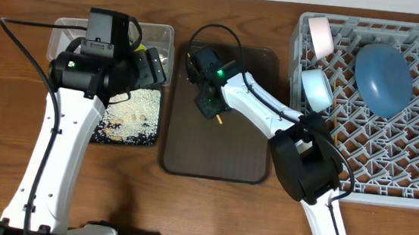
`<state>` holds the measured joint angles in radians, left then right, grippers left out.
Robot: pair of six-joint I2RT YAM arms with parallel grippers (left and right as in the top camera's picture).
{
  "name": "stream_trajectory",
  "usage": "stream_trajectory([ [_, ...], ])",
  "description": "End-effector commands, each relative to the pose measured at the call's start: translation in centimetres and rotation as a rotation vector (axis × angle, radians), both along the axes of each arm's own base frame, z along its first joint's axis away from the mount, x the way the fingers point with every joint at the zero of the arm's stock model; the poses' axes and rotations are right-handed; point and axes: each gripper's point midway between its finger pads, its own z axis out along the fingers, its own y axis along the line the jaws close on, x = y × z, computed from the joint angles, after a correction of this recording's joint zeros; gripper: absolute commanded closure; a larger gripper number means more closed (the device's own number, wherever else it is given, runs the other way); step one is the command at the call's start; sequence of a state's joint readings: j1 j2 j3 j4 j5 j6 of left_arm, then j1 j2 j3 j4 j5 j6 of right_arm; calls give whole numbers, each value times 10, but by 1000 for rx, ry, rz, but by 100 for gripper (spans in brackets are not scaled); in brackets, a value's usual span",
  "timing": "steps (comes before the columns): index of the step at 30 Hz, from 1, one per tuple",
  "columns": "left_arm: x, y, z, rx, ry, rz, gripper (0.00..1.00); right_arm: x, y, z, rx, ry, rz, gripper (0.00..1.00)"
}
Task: Sort waste into correct bins and load items into the dishwasher rack
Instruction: 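Reach the right gripper back to the tray and grasp the second chopstick, then carry the second chopstick and insert it upright into the rack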
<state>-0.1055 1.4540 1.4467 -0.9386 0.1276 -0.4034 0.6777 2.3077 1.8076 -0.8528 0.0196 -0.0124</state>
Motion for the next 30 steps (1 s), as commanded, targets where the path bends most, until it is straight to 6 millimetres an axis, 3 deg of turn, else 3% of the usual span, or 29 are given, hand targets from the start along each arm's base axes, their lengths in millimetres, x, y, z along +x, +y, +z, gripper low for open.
stream_trajectory([
  [1, 0, 3, -3, 12, 8, 3, 11, -7, -7, -4, -31, 37, -46, 95],
  [7, 0, 3, -3, 12, 8, 3, 11, -26, -20, -4, -82, 120, -64, 99],
  [11, 0, 3, -3, 12, 8, 3, 11, -26, -20, 11, -71, 128, -66, 99],
  [14, 0, 3, -3, 12, 8, 3, 11, -18, -19, 40, -37, 109, -79, 99],
  [19, 0, 3, -3, 12, 8, 3, 11, 4, -41, 116, 37, 30, -174, 99],
  [23, 0, 3, -3, 12, 8, 3, 11, 15, -85, 169, 80, -22, -365, 99],
  [26, 0, 3, -3, 12, 8, 3, 11, 14, -137, 190, 40, -42, -580, 99],
  [29, 0, 3, -3, 12, 8, 3, 11, -3, -209, 205, -78, -28, -810, 99],
  [30, 0, 3, -3, 12, 8, 3, 11, -5, -214, 205, -90, -24, -822, 99],
])
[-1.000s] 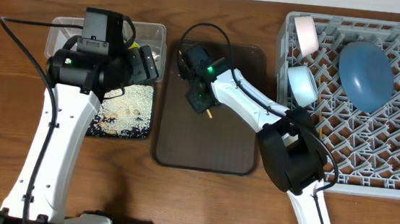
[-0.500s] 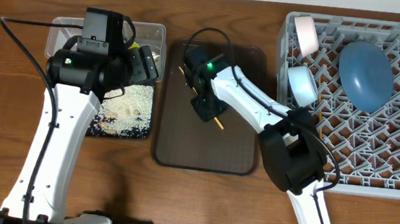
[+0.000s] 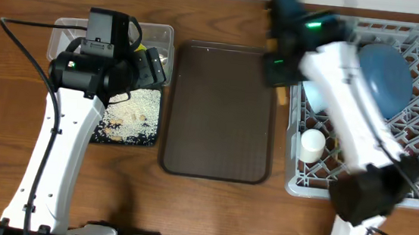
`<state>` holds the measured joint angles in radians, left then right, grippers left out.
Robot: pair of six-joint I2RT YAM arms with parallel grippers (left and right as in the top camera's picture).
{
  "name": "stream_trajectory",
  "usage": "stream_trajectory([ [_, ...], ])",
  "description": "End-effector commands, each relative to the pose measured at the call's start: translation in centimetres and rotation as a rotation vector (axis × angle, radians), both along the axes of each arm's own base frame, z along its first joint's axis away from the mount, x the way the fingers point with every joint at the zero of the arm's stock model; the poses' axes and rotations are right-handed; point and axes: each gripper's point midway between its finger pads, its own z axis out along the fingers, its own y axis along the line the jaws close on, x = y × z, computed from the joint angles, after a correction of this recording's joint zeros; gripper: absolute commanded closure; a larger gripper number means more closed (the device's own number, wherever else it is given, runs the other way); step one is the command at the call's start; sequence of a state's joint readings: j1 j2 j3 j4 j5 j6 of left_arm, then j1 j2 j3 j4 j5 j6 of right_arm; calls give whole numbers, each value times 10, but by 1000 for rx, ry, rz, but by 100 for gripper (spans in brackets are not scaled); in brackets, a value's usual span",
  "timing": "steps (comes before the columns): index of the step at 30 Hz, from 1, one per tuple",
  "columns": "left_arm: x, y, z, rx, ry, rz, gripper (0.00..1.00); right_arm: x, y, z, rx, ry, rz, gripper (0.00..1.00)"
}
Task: Sort waste into correct bins and load items into the dishwasher rack
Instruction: 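Carry the second chopstick and insert it upright into the rack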
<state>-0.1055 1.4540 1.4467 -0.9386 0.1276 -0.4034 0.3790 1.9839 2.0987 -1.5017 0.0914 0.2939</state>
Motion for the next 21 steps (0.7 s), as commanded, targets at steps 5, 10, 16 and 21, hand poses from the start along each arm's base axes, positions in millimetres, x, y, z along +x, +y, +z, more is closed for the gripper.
stream_trajectory([
  [5, 0, 3, -3, 12, 8, 3, 11, -31, -94, 7, -188, 101, -331, 99],
  [10, 0, 3, -3, 11, 8, 3, 11, -40, -113, -7, -279, 145, -343, 99],
  [16, 0, 3, -3, 12, 8, 3, 11, -48, -134, -19, -393, 181, -343, 99],
  [21, 0, 3, -3, 12, 8, 3, 11, -52, -135, -23, -403, 214, -279, 99],
])
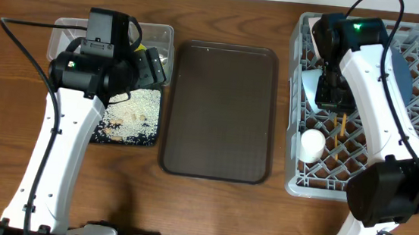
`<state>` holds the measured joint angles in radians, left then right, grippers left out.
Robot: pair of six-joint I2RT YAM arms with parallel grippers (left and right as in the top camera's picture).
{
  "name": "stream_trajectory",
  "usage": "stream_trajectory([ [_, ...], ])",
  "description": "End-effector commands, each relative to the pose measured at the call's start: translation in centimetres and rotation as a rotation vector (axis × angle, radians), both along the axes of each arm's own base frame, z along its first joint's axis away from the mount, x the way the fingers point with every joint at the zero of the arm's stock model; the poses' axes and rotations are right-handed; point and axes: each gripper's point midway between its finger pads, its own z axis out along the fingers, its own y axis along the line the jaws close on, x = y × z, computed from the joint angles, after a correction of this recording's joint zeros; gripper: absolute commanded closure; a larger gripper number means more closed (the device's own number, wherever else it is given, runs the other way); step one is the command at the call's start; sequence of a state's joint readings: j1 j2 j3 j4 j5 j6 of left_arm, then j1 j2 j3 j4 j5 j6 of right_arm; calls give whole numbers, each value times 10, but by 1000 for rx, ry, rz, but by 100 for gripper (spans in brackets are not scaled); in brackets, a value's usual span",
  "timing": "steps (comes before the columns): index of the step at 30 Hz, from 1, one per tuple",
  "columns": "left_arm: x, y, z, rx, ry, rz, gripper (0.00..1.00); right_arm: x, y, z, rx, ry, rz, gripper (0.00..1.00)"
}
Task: Sort waste into correct bins and load items into the dishwasher rack
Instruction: 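Carry the second chopstick and insert it upright into the rack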
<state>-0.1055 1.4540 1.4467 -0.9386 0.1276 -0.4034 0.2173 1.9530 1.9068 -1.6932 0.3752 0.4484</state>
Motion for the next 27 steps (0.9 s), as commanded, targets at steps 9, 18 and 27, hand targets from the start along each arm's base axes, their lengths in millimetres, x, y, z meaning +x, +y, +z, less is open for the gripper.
stream_trajectory([
  [9, 0, 3, -3, 12, 8, 3, 11, -5, -4, -13, 35, 106, 178, 99],
  [18, 0, 3, -3, 12, 8, 3, 11, -2, -17, -16, 126, 102, 158, 99],
  [27, 0, 3, -3, 12, 8, 3, 11, -9, -26, -35, 166, 152, 175, 99],
])
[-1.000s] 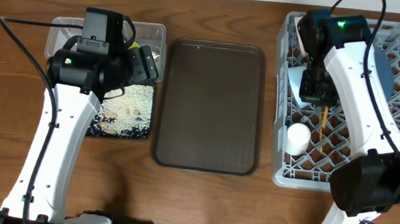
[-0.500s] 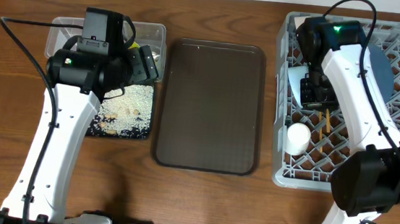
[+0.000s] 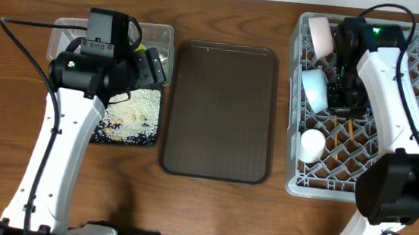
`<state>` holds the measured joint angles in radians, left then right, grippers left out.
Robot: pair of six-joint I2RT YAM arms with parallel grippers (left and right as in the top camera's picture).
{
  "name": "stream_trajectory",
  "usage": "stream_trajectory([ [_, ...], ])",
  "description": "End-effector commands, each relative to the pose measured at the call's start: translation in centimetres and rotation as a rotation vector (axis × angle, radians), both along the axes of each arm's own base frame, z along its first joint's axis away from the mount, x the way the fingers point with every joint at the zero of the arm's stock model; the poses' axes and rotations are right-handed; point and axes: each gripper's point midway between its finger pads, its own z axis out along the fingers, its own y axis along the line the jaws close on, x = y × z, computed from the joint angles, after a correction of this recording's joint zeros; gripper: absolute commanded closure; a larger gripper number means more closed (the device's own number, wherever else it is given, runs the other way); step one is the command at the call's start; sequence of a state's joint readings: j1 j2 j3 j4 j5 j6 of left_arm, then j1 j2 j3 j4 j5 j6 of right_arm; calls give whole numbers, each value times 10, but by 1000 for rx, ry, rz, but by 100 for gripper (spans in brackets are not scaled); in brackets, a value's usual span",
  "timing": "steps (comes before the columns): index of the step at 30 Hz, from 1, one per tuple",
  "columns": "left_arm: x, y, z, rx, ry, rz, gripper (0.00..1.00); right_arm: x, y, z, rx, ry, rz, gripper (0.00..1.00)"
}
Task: Sort waste into correct bins and load items into the dishwasher rack
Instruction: 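Carry the second chopstick and insert it upright into the rack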
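Observation:
The grey dishwasher rack (image 3: 417, 181) fills the right side. It holds a pink cup (image 3: 321, 32), a light blue cup (image 3: 315, 89) and a white cup (image 3: 312, 145). My right gripper (image 3: 344, 112) hangs over the rack's left part, beside the light blue cup. A thin wooden stick (image 3: 351, 129) pokes out below it toward the rack grid. My left gripper (image 3: 152, 64) hovers over the waste bins at the left; its jaws are not readable from above. My right arm hides most of the blue bowl.
A brown tray (image 3: 221, 111) lies bare in the middle of the wooden table. At the left a clear bin (image 3: 69, 27) stands behind a black bin (image 3: 129, 118) that holds rice-like food scraps. My left arm stretches from the front edge up to these bins.
My right gripper with the wooden stick has shifted a little to the right and toward the front over the rack. The left arm has not moved.
My right gripper was down on the brown tray at a wooden stick. Then it was in the air near the rack's left edge, leaving the tray bare. Later it hung over the rack with the stick below it, and now it is slightly further right.

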<state>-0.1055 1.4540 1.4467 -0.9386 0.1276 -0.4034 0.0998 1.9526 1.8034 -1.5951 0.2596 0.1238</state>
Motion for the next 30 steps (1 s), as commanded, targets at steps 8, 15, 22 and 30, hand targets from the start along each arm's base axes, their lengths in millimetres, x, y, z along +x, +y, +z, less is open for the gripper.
stream_trajectory([
  [8, 0, 3, -3, 12, 8, 3, 11, -23, -24, -33, 72, 77, -89, 99],
  [15, 0, 3, -3, 12, 8, 3, 11, -19, -21, -40, 129, 68, -74, 91],
  [22, 0, 3, -3, 12, 8, 3, 11, -18, -13, -38, 182, 64, -30, 73],
  [30, 0, 3, -3, 12, 8, 3, 11, -9, 5, 2, 262, -96, 39, 72],
])
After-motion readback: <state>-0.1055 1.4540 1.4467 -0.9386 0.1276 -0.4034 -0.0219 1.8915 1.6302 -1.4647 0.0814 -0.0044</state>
